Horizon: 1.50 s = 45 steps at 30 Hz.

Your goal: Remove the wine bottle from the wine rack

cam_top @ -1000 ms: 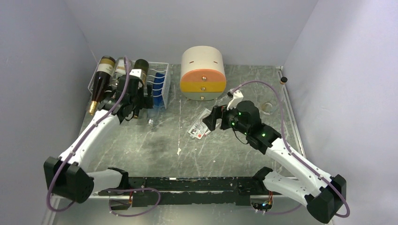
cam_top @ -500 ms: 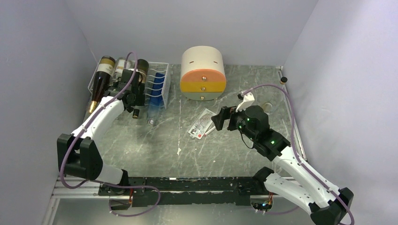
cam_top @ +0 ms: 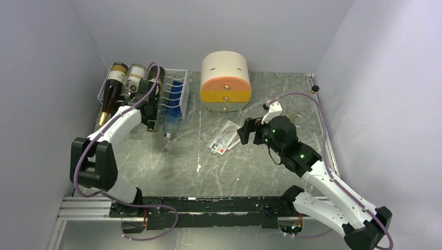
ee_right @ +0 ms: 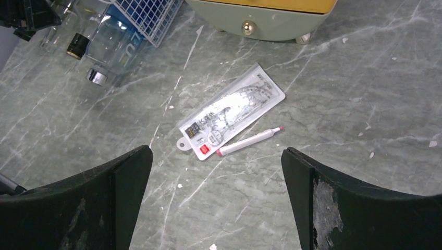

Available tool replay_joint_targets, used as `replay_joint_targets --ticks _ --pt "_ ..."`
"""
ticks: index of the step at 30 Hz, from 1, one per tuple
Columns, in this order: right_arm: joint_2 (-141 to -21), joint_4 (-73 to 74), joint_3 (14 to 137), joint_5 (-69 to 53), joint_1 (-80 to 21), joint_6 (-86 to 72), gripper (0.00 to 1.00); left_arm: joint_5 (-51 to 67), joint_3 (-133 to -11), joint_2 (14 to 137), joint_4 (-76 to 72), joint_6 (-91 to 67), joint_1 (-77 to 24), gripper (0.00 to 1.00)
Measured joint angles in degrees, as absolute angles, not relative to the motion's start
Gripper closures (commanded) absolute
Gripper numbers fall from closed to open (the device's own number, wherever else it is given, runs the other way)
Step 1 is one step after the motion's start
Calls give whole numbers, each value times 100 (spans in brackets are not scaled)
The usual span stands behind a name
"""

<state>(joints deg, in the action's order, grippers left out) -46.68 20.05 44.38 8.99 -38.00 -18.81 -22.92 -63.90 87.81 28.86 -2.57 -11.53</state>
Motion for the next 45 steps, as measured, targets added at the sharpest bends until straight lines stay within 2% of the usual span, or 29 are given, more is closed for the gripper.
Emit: replay_joint_targets --ticks 5,8,13,20,27,45 --pt "-4696 2008 4438 899 -3800 -1887 0 -2163 -6355 8698 2864 -217 -1157 75" --pt "-4698 2040 4458 904 -3800 -1896 0 -2014 -6355 8619 2923 -226 -1173 79" --pt "-4652 2110 4506 930 -3800 -1914 0 -1822 -6357 8267 3256 -340 -1168 93" --pt "-4657 2130 4545 945 -3800 -1946 0 -1487 -6403 7662 3780 -738 -1166 93" --pt "-4840 2086 4604 934 -3800 -1951 0 -1114 -6521 7564 4093 -1354 -1085 93" --pt "-4936 2086 4648 923 -3800 -1964 0 1953 -6292 6788 3841 -3247 593 93"
